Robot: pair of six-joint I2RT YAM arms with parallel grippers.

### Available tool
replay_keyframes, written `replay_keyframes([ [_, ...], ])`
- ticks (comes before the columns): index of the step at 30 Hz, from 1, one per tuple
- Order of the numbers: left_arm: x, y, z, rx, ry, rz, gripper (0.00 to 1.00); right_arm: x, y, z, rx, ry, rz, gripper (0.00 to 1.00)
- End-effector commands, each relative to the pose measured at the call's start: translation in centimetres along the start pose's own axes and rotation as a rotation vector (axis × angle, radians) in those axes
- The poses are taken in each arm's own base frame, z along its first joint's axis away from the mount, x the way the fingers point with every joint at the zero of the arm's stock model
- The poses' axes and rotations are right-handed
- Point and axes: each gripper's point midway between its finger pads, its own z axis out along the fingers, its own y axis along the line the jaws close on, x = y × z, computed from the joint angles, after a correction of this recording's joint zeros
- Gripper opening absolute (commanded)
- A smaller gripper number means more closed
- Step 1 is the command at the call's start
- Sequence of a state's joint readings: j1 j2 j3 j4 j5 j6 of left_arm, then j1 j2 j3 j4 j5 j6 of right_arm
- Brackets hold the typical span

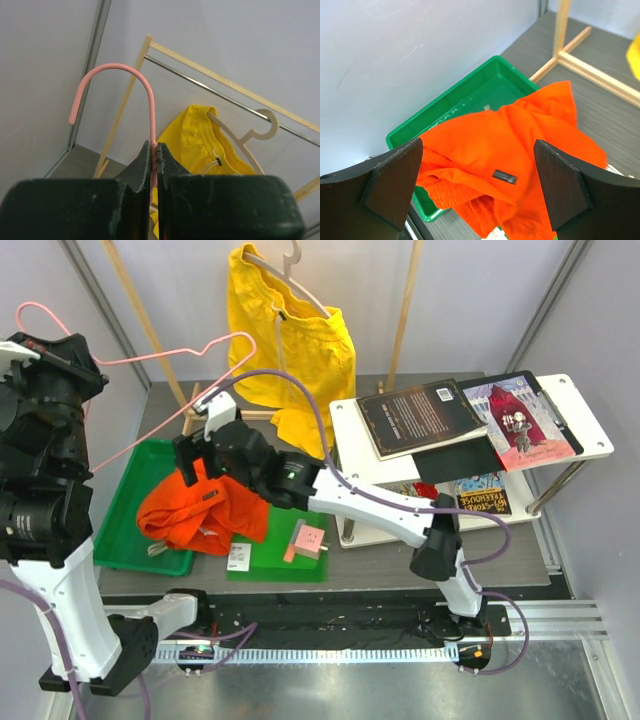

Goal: Remove the shorts from the hanger

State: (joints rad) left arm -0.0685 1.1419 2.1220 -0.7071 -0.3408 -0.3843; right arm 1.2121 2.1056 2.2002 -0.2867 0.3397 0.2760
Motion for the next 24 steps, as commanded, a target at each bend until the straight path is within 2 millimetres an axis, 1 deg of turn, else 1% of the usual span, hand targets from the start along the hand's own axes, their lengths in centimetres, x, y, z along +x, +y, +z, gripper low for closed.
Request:
replay_keyframes([
  [1,2.4,0.7,1.4,-0.033,0.068,0.061,0.00,-1.8,-2.4,-4.5,0.050,0.016,-0.049,0.97],
  [2,2.9,0.6,1.6,-0.027,0.083,0.070,0.00,-1.9,-3.0,-5.4,0.064,0.016,-0.071,0.98],
  [3,3.9,0.7,2.0,-0.028,0.109,0.084,0.00,-0.3,-4.0,-6.1,0.083,0.056,-0.098,0.97],
  [4,4.5,0.8,2.2,-0.029,0.121,0.088,0.00,-2.3,-4.2,-8.4,0.075,0.022,-0.097,0.97],
  [5,4.9,0.7,2.5,-0.024,0.126,0.090,0.00,-2.4,-4.7,-9.3,0.075,0.024,-0.108,0.97],
  [6,6.4,0.9,3.0,-0.023,0.157,0.102,0.00,-0.9,-5.5,-10.1,0.083,0.061,-0.137,0.97],
  [7,7.0,0.9,3.2,-0.019,0.169,0.103,0.00,-1.6,-5.9,-11.3,0.083,0.051,-0.139,0.97],
  [8,7.5,0.9,3.5,-0.020,0.177,0.104,0.00,-3.2,-6.0,-13.3,0.069,0.020,-0.132,0.97],
  [9,8.6,1.1,3.9,-0.022,0.198,0.110,0.00,-2.7,-6.3,-14.3,0.056,0.037,-0.143,0.97],
  [10,9.5,1.2,4.2,-0.022,0.212,0.112,0.00,-3.1,-6.3,-15.3,0.044,0.030,-0.142,0.97],
  [11,9.5,1.0,4.4,-0.012,0.202,0.111,0.00,-4.8,-6.3,-17.2,0.023,-0.008,-0.127,0.97],
  [12,10.0,0.8,4.6,0.004,0.204,0.116,0.00,-5.1,-6.2,-18.1,0.008,-0.006,-0.125,0.97],
  [13,11.7,0.9,4.9,0.018,0.237,0.126,0.00,-5.7,-6.2,-18.8,-0.001,-0.014,-0.117,0.97],
  [14,11.2,0.4,4.8,0.047,0.210,0.123,0.00,-6.6,-6.1,-19.7,-0.010,-0.027,-0.107,0.97],
  [15,11.7,0.3,4.7,0.069,0.207,0.126,0.00,-7.5,-6.2,-21.0,-0.015,-0.040,-0.102,0.97],
  [16,12.0,-0.4,4.6,0.115,0.205,0.123,0.00,-8.7,-6.1,-21.8,-0.024,-0.064,-0.096,0.96],
  [18,12.2,-0.7,4.2,0.160,0.173,0.122,0.00,-10.2,-6.2,-23.3,-0.026,-0.078,-0.089,0.96],
  [19,12.1,-1.4,4.0,0.204,0.161,0.121,0.00,-10.5,-6.2,-23.6,-0.026,-0.072,-0.088,0.95],
  [20,12.6,-1.5,3.8,0.226,0.170,0.136,0.00,-10.9,-6.4,-23.8,-0.012,-0.071,-0.086,0.95],
  [21,13.0,-2.0,3.7,0.257,0.181,0.146,0.00,-10.3,-6.9,-24.0,0.011,-0.031,-0.099,0.94],
  [22,13.3,-2.3,3.5,0.286,0.192,0.158,0.00,-11.3,-6.8,-24.2,0.018,-0.041,-0.096,0.94],
  [23,13.9,-3.3,3.0,0.354,0.215,0.163,0.00,-11.3,-7.1,-24.2,0.028,-0.031,-0.104,0.94],
  [24,14.4,-3.4,2.8,0.379,0.227,0.180,0.00,-11.1,-7.3,-24.4,0.039,-0.013,-0.110,0.94],
])
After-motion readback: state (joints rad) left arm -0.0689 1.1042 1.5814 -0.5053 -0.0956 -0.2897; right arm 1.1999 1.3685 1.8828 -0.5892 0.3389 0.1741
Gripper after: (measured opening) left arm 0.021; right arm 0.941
